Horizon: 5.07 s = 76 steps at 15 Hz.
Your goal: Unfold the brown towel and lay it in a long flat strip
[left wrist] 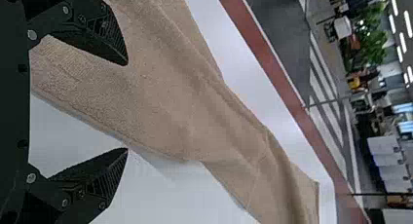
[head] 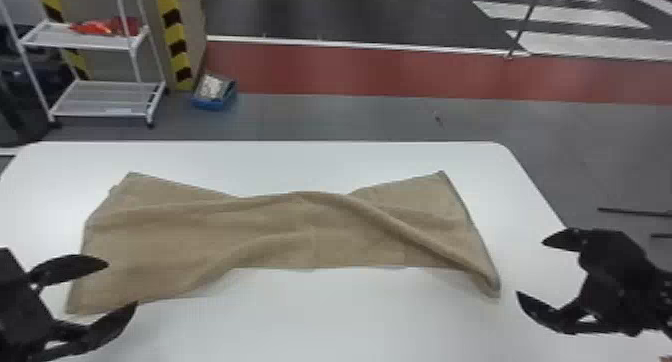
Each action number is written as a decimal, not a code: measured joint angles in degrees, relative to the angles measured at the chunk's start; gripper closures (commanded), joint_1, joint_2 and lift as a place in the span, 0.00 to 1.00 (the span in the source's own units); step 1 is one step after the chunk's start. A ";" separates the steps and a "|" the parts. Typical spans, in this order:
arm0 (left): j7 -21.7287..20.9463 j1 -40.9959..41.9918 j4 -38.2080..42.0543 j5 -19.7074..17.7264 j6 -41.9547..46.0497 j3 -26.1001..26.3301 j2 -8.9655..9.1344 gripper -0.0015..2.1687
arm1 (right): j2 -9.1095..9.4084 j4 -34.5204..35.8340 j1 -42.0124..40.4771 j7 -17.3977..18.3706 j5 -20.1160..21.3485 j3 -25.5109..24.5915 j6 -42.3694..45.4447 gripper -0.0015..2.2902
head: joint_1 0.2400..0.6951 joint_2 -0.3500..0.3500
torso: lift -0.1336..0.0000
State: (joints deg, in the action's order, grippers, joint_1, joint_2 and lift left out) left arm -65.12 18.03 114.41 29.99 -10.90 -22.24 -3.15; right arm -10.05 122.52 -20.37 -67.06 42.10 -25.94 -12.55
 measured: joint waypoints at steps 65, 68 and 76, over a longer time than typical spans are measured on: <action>-24.88 -6.52 -4.15 15.58 3.99 -0.64 -12.58 0.54 | -1.35 -12.30 13.09 -11.08 17.98 10.37 -7.61 0.58 | 1.00 0.48 | 0.13; -24.88 -6.62 -4.02 13.81 6.03 -3.35 -12.91 0.54 | -1.75 -10.01 13.22 -11.08 13.57 5.74 -6.85 0.58 | 1.00 0.47 | 0.13; -24.88 -6.95 -0.41 10.04 7.52 -12.21 -14.74 0.54 | -3.57 -6.33 16.96 -11.11 0.48 -6.86 -7.82 0.58 | 1.00 0.45 | 0.13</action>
State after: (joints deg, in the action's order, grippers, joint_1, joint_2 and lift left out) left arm -90.00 11.07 114.00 40.03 -3.39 -34.44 -17.89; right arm -13.62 116.19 -3.41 -78.16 42.59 -32.80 -20.37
